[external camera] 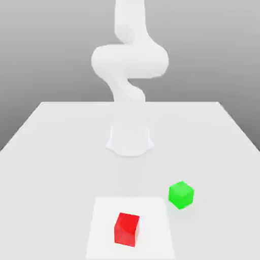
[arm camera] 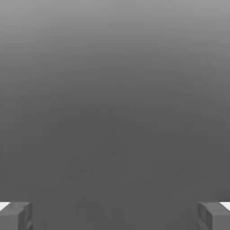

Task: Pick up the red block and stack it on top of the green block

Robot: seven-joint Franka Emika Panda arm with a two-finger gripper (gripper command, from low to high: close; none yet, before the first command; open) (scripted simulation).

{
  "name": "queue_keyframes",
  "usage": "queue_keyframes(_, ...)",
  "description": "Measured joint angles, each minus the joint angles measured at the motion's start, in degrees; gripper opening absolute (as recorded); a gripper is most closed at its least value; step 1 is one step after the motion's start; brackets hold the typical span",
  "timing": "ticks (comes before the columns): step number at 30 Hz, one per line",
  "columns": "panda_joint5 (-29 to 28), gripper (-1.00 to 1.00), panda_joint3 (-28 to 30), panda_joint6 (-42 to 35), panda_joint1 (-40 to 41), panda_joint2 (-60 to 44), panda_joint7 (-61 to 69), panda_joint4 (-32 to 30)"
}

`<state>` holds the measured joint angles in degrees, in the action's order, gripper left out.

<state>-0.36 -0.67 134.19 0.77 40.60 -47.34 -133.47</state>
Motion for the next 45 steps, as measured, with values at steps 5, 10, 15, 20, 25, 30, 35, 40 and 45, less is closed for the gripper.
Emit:
queue_keyframes(5, -0.8, 0.0, -1.2, 4.9, 1.4, -10.7, -3.1, -3.5)
queue_keyframes(10, -1.4, 0.0, -2.2, 9.7, 2.8, -21.1, -6.1, -6.8)
queue_keyframes(15, -2.0, 0.0, -2.5, 14.5, 3.3, -31.5, -8.9, -10.1)
queue_keyframes(20, -1.6, 0.0, -2.5, 19.3, 3.6, -41.9, -11.1, -13.5)
queue_keyframes(25, -1.4, 0.0, -2.3, 25.8, 3.4, -52.2, -12.4, -14.7)
queue_keyframes(30, -2.2, -1.0, -1.5, 31.0, 2.8, -58.4, -13.1, -13.9)
queue_keyframes(35, -2.4, -1.0, -1.5, 31.4, 2.8, -58.9, -13.2, -13.8)
queue_keyframes(40, -1.0, -1.0, -2.4, 23.9, 3.4, -50.0, -12.2, -15.2)
queue_keyframes(45, 2.4, -1.0, -7.4, 20.9, -4.0, -39.7, -6.9, -22.4)
